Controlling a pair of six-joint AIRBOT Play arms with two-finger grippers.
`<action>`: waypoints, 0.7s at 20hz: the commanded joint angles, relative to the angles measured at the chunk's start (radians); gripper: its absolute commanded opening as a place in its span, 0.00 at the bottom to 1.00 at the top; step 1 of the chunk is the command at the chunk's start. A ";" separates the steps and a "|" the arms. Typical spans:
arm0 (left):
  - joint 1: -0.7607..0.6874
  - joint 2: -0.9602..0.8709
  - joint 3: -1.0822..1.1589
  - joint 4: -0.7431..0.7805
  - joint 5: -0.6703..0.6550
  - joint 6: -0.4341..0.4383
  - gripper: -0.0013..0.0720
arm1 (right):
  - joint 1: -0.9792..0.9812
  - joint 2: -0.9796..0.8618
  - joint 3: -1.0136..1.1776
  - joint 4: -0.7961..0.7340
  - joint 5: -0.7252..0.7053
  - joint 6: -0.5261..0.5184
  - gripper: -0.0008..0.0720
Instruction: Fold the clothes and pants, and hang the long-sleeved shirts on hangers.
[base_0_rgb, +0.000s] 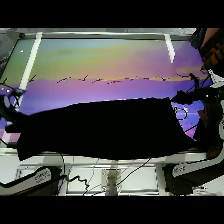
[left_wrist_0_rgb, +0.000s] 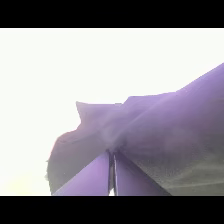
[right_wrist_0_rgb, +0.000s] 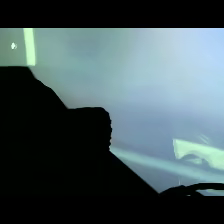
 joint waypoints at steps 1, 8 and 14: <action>0.000 -0.002 0.121 -0.046 0.140 -0.042 0.03 | 0.001 0.052 0.000 0.001 -0.129 0.017 0.03; -0.025 -0.066 0.124 -0.447 0.575 -0.042 0.03 | 0.016 0.088 0.000 0.024 -0.455 0.124 0.03; -0.181 -0.245 0.124 -0.481 0.832 -0.041 0.03 | 0.119 0.072 0.000 0.021 -0.792 0.131 0.03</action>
